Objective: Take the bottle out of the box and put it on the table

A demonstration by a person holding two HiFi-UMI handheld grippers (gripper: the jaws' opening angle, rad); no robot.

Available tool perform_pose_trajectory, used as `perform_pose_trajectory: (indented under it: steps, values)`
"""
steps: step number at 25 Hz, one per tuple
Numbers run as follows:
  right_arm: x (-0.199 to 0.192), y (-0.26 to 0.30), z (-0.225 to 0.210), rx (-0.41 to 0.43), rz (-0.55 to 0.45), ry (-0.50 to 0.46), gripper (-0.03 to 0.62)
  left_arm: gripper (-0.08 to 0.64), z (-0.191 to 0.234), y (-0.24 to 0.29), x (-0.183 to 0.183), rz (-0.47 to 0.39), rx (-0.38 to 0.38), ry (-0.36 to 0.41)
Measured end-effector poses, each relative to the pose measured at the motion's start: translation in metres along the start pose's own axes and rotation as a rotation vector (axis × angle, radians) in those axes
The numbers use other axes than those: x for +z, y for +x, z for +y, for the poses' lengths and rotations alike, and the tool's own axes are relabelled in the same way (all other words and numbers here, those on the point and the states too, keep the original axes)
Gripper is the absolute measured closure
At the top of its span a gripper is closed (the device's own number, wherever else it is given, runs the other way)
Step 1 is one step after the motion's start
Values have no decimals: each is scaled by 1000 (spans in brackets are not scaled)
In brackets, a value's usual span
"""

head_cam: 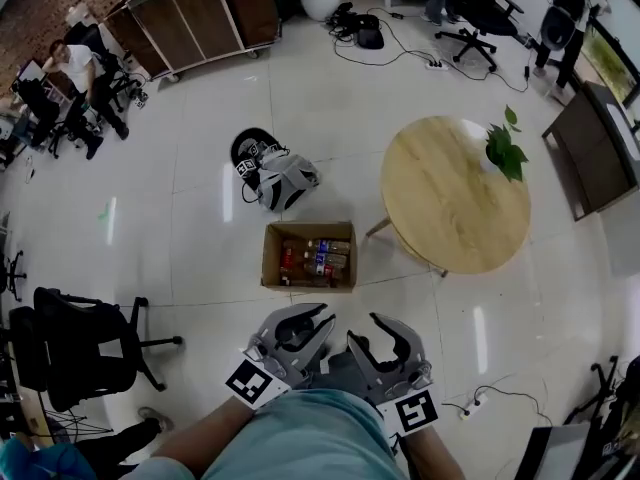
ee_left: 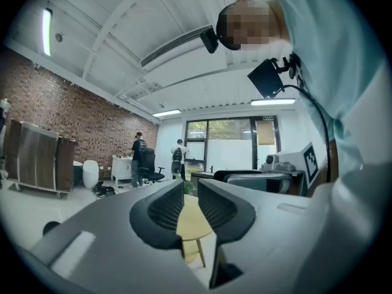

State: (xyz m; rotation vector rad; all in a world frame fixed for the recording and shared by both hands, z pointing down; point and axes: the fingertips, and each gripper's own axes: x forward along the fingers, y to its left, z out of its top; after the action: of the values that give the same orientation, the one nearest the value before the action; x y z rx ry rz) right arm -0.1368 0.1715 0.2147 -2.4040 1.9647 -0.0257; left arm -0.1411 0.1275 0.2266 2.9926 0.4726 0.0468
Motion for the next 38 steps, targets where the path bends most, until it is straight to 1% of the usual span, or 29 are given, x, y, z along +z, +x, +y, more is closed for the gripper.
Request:
perform_pose_trajectory:
  steps: [2, 5, 7, 10, 11, 12, 14, 17, 20, 23, 25, 28, 30, 34, 38]
  values:
    - [1, 23, -3, 42, 2, -14, 446, 491, 23, 1, 3, -32, 45, -10]
    - [9, 62, -1, 78, 0, -5, 446, 494, 61, -6, 7, -75, 100, -2]
    - [12, 91, 9, 111, 22, -13, 448, 497, 91, -18, 9, -87, 132, 2]
    - [10, 136, 22, 180, 66, -46, 448, 512, 131, -29, 11, -126, 162, -29]
    - [9, 149, 24, 198, 77, -57, 448, 539, 142, -32, 11, -127, 169, -39]
    - [7, 162, 25, 213, 87, -65, 448, 549, 153, -34, 9, -121, 178, -45]
    - [6, 188, 26, 242, 96, -68, 448, 549, 177, -38, 8, -115, 210, -55]
    - [0, 219, 26, 301, 120, -63, 448, 549, 213, -44, 9, -124, 289, -61]
    - [-19, 241, 17, 369, 147, -61, 448, 549, 242, -43, -7, -102, 381, -73]
    - [-64, 255, 6, 455, 207, -49, 448, 549, 263, -37, -51, -14, 474, -79]
    - [-104, 257, -1, 533, 277, -50, 448, 548, 272, -36, -86, 38, 560, -124]
    - [-181, 257, -10, 658, 432, -134, 448, 536, 288, -39, -148, 111, 694, -208]
    - [-231, 262, -8, 716, 496, -185, 446, 520, 299, -44, -190, 151, 762, -249]
    - [-339, 271, 5, 792, 620, -252, 442, 494, 308, -55, -281, 239, 804, -310]
    - [-460, 281, 17, 845, 752, -271, 440, 474, 320, -74, -374, 305, 838, -401]
